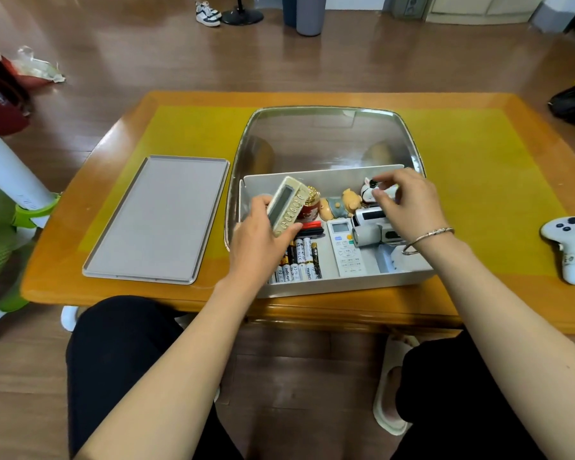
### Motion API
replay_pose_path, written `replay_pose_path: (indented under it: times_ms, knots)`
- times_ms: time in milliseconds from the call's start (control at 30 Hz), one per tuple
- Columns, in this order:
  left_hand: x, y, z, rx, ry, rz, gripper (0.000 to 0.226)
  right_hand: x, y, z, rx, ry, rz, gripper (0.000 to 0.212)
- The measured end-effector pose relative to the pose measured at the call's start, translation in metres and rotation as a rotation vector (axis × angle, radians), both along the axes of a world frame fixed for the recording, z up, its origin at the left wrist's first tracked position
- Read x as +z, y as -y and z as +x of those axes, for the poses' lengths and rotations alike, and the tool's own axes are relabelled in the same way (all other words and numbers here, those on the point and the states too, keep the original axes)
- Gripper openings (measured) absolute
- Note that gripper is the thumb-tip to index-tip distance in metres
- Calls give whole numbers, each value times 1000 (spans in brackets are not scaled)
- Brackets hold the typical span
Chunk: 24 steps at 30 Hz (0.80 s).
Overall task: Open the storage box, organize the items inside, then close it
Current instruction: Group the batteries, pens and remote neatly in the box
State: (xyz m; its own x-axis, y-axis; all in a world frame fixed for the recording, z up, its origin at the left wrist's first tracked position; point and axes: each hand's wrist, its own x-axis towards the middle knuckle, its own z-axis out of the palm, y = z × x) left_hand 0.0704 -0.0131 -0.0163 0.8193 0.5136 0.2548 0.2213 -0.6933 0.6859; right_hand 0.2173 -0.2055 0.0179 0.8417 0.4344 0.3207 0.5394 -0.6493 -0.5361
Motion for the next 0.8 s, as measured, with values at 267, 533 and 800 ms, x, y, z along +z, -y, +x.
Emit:
replay_pose_path:
  times_ms: [267,533,800]
  knots:
    - [5,31,16,-265,-56,-376,43,-1,-34,-30,281,-517,216,25]
    - [-2,28,20,-252,-185,-326,10,-8,-27,-32,328,-639,160,31]
    - [-8,16,32,-61,-400,-194,19,-21,-10,-30,161,-395,-360,25]
